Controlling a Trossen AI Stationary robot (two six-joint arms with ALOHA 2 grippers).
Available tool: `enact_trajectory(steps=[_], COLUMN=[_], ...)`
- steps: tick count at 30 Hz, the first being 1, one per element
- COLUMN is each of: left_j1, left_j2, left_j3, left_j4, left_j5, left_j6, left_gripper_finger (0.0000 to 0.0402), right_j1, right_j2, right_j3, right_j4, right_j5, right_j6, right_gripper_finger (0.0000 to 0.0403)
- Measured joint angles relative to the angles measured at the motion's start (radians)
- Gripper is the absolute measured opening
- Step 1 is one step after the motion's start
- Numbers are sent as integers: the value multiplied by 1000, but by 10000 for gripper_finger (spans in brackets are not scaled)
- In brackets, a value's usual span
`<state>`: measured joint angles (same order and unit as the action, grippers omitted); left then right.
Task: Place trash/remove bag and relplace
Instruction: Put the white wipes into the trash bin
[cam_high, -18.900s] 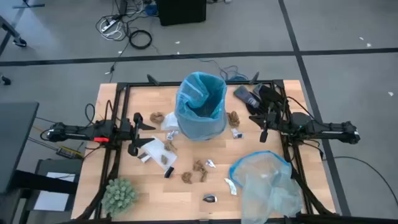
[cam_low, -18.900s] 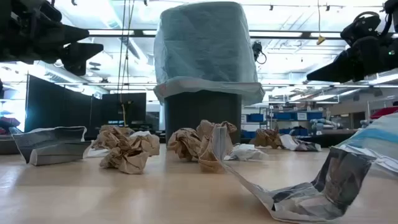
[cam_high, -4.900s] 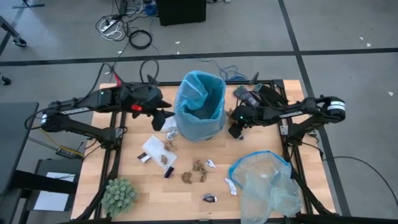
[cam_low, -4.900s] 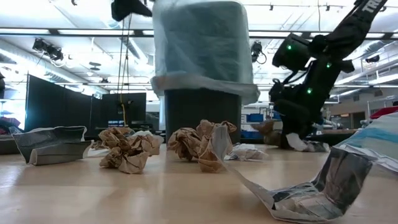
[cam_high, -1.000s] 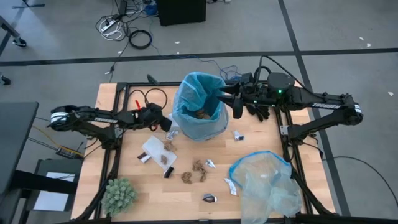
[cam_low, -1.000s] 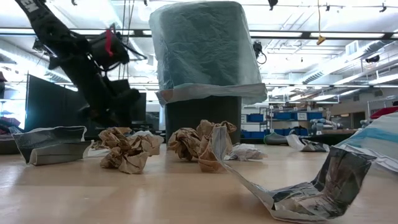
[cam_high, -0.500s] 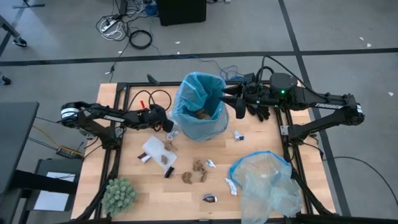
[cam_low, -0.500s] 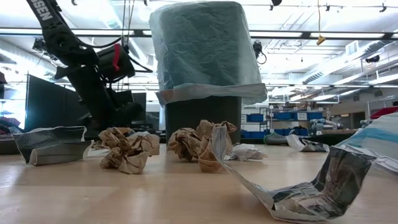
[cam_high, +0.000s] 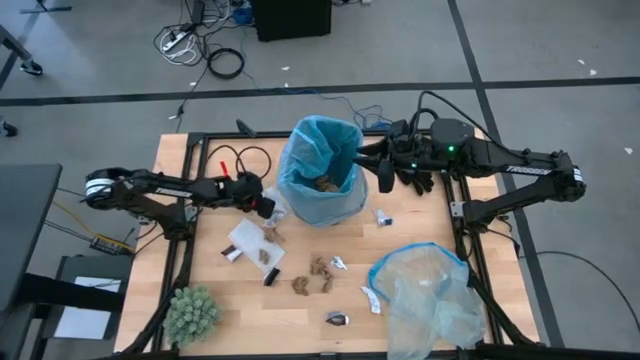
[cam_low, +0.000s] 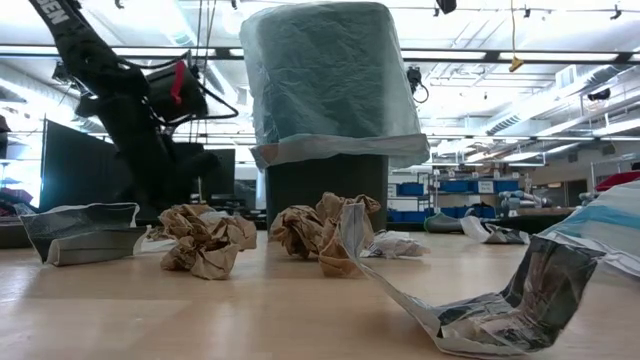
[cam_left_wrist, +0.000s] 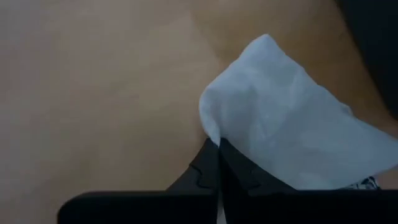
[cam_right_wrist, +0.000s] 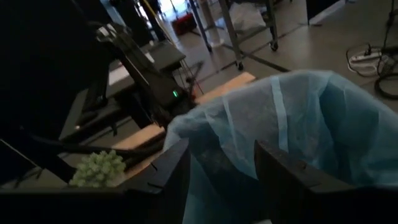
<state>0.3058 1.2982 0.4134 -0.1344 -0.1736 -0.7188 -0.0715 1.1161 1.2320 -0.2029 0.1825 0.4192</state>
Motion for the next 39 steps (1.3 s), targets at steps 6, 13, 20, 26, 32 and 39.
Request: enact_trajectory(steps=[6, 13, 20, 26, 32, 39], left_j1=[-1, -8, -8, -22, -21, -42], left_j2=[-163, -340, -431, -439, -415, -290], left_j3=[37, 161, 408, 604, 678, 680], left_j4=[-169, -343, -467, -399, -259, -23], left_j5=[2, -13, -67, -68, -68, -51], left_j6=[12, 117, 228, 435, 460, 465], left_gripper_finger=[4, 4, 3, 4, 5, 6], right_j1=[3, 19, 28, 31, 44, 79], right_j2=[0, 0, 0, 0, 0, -8], right_j3=[0, 0, 0, 0, 0, 8], right_j4=[-42, -2, 17, 17, 19, 8], right_j5=[-3, -3, -15, -23, -29, -29], right_j6=[6, -56, -63, -63, -55, 16], right_gripper_finger=[157, 153, 133, 112, 110, 110])
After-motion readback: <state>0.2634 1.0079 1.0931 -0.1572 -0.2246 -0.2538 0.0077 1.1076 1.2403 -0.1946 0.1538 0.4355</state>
